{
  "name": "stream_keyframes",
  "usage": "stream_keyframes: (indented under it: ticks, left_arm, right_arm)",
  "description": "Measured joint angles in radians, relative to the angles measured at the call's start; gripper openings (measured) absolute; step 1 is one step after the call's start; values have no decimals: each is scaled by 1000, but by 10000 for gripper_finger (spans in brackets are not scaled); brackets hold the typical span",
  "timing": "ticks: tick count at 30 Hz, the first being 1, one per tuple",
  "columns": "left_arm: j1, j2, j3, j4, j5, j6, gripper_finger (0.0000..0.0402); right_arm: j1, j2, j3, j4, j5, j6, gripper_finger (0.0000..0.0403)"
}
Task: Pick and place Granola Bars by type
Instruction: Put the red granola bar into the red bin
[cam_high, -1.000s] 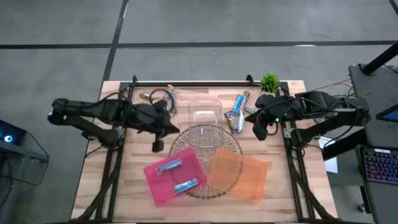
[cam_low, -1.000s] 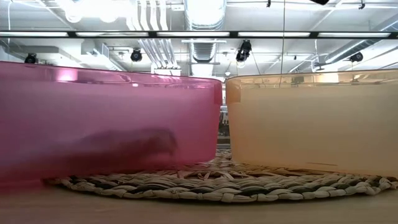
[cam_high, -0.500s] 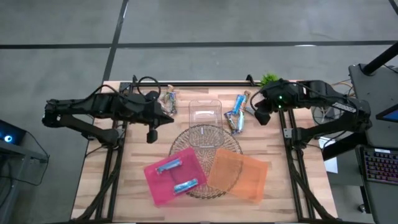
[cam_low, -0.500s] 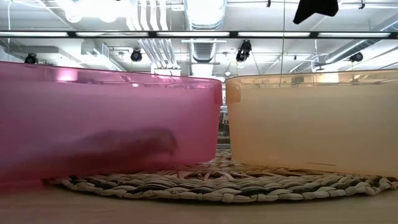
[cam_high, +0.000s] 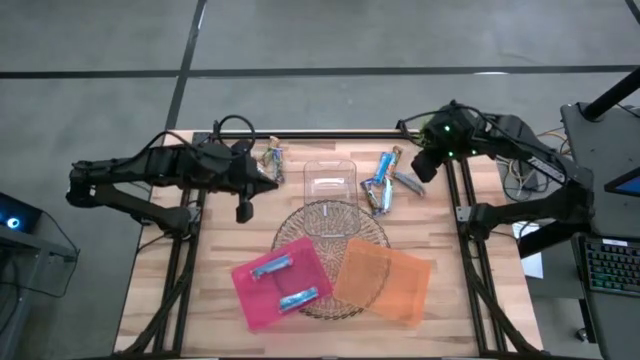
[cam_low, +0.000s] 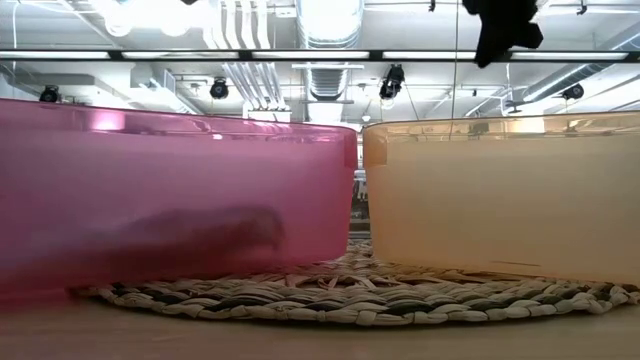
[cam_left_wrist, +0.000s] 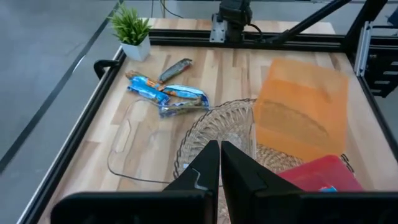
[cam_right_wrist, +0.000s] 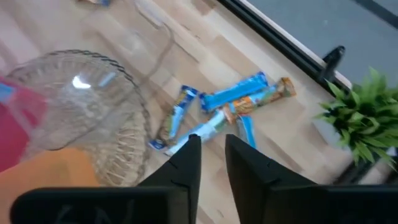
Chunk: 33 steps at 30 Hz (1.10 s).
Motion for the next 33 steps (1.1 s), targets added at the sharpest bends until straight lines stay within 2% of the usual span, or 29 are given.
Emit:
stream_keyframes:
  ticks: [8, 15, 23, 28, 33]
  left_arm:
    - [34, -14, 0, 0, 0, 1, 0]
    - [64, -26, 0, 0, 0, 1, 0]
    - [77, -26, 1, 0, 0, -21, 0]
    - [77, -26, 1, 0, 0, -45, 0]
    - [77, -26, 1, 0, 0, -53, 0]
  right_arm:
    - [-81, 2, -104, 17, -78, -97, 147]
    - [-91, 53, -221, 26, -85, -178, 202]
    - [-116, 182, -322, 122, -88, -293, 219]
    - [-175, 246, -360, 220, -152, -324, 219]
    - [-226, 314, -370, 238, -154, -362, 219]
